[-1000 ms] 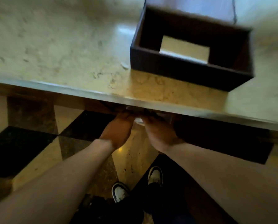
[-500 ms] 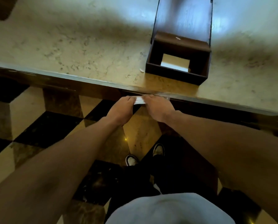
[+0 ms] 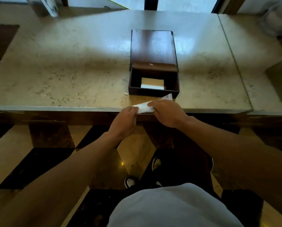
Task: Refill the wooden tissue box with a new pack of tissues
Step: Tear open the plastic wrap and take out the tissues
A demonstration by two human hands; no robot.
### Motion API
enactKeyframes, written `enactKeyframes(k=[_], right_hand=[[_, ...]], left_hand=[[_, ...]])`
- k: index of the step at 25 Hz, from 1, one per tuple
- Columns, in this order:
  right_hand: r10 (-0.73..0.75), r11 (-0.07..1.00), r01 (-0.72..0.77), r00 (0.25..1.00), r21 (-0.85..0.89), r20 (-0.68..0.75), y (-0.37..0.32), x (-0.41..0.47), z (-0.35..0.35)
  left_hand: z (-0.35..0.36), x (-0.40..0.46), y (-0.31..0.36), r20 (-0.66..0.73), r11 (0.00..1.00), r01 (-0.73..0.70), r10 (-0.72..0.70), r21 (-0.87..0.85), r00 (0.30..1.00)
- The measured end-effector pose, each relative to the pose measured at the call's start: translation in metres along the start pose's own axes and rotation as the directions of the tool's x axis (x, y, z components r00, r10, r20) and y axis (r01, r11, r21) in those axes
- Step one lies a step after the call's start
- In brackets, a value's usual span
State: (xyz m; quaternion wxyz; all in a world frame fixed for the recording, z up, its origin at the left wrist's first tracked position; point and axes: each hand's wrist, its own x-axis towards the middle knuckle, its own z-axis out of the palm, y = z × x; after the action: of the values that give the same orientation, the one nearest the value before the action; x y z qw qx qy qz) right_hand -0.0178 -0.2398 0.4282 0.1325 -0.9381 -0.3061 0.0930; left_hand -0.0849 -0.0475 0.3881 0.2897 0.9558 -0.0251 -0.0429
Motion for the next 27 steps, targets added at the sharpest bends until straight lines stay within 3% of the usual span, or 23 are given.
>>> enactKeyframes(k=[7,14,20,24,27], right_hand=[[0.070,0.997,-0.064,0.986,0.043,-0.148,0.082,-0.017,-0.042],[0.009,1.000,-0.014,0.965,-0.015,-0.263,0.184,0.002,-0.077],[0.011,0.998,-0.023,0.975,-0.051,-0.224,0.227,0.022,-0.082],[0.127,0.991,-0.133,0.964,-0.010,-0.233,0.245,0.029,-0.082],[0.308,0.949,-0.283,0.925,0.138,-0.221,0.256,0.031,-0.085]], left_hand=[[0.032,0.074,0.064,0.065,0.989,-0.129,0.133,-0.070,0.989],[0.066,0.164,0.141,0.245,0.971,-0.011,0.071,-0.238,0.967],[0.090,0.219,0.201,0.153,0.943,0.079,-0.030,-0.324,0.988],[0.096,0.239,0.203,0.096,0.934,0.088,-0.058,-0.346,0.994],[0.099,0.252,0.197,0.083,0.924,0.089,-0.062,-0.372,0.995]])
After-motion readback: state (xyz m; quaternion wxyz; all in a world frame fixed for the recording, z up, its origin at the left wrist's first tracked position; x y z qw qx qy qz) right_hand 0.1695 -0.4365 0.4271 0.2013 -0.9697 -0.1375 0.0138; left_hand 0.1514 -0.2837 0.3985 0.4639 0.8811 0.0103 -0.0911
